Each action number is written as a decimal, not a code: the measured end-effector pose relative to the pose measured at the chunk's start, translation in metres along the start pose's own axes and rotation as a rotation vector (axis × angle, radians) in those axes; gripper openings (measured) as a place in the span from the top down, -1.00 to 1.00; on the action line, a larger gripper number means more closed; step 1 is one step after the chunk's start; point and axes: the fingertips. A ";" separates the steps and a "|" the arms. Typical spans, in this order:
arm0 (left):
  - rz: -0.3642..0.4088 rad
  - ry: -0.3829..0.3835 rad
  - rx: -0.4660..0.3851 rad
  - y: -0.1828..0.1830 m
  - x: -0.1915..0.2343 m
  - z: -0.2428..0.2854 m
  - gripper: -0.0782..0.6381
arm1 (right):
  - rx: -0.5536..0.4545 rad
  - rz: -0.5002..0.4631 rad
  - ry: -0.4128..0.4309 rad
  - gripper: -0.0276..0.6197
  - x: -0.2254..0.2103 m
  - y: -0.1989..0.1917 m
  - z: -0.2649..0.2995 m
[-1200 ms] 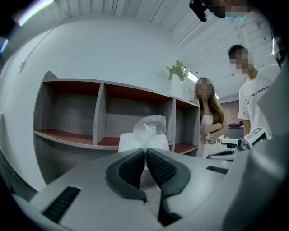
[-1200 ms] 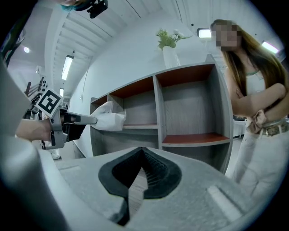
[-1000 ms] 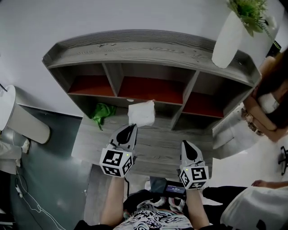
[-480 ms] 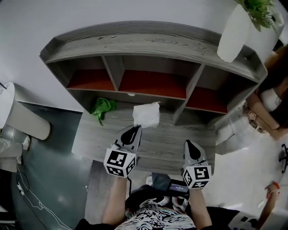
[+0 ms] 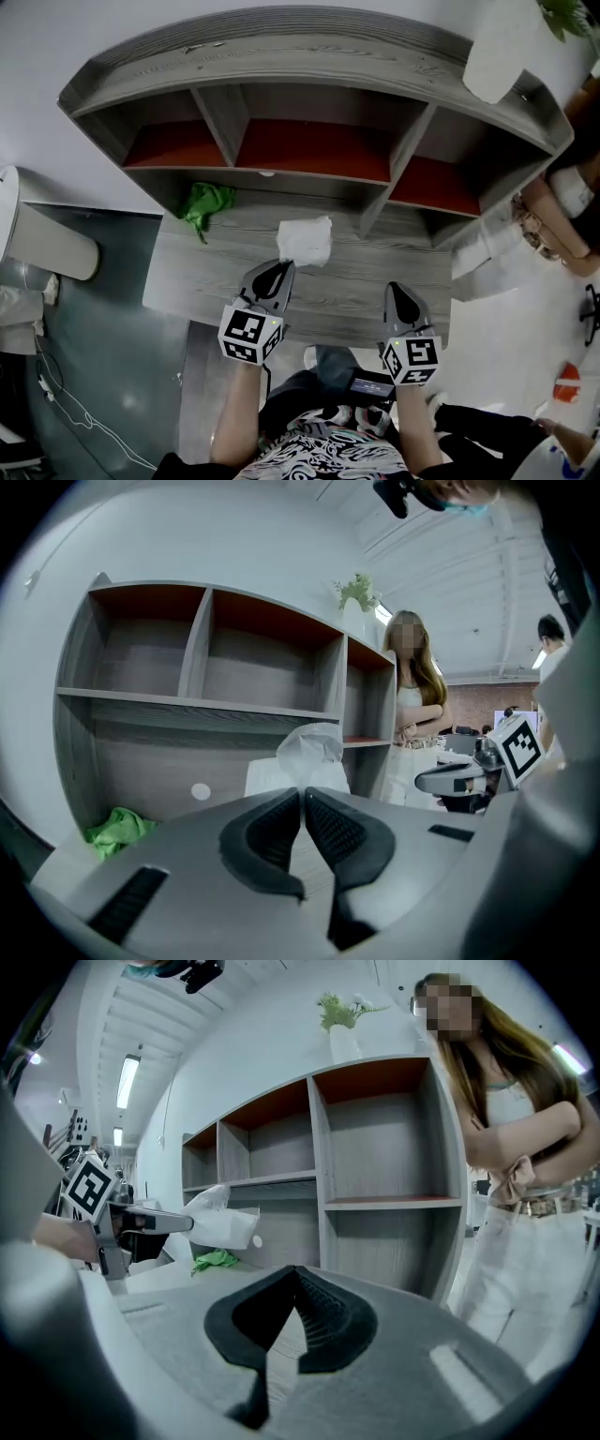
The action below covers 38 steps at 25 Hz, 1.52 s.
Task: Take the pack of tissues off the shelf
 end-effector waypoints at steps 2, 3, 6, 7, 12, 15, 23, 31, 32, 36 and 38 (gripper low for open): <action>-0.005 0.003 0.016 -0.011 0.004 0.000 0.73 | 0.016 0.001 0.002 0.90 0.002 -0.007 0.001; -0.008 0.007 0.023 -0.016 0.006 0.000 0.73 | 0.024 0.002 0.003 0.90 0.002 -0.010 0.002; -0.014 0.014 0.044 -0.030 0.012 0.005 0.73 | 0.048 0.009 0.004 0.90 0.000 -0.021 0.007; -0.015 0.011 0.049 -0.035 0.013 0.006 0.73 | 0.058 0.010 0.001 0.90 -0.002 -0.026 0.008; -0.025 -0.005 0.081 -0.063 0.014 0.012 0.73 | 0.102 0.009 0.002 0.90 -0.001 -0.044 0.011; -0.034 -0.009 0.110 -0.082 0.014 0.016 0.73 | 0.120 0.000 0.010 0.90 0.001 -0.049 0.013; 0.074 -0.034 0.217 -0.124 0.003 0.024 0.73 | 0.144 -0.008 0.011 0.90 -0.004 -0.055 0.015; 0.025 -0.054 0.258 -0.153 0.002 0.037 0.73 | 0.166 0.008 -0.004 0.90 -0.016 -0.067 0.017; 0.021 -0.058 0.266 -0.157 0.001 0.038 0.73 | 0.168 0.009 -0.007 0.90 -0.017 -0.068 0.016; 0.007 -0.055 0.289 -0.170 0.001 0.042 0.73 | 0.168 0.013 -0.019 0.90 -0.023 -0.068 0.015; -0.005 -0.049 0.293 -0.174 0.001 0.042 0.73 | 0.169 0.015 -0.024 0.90 -0.027 -0.070 0.014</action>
Point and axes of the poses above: the fingertips, and each gripper's own axes: z forward along the fingers, x to its left, y out of its top
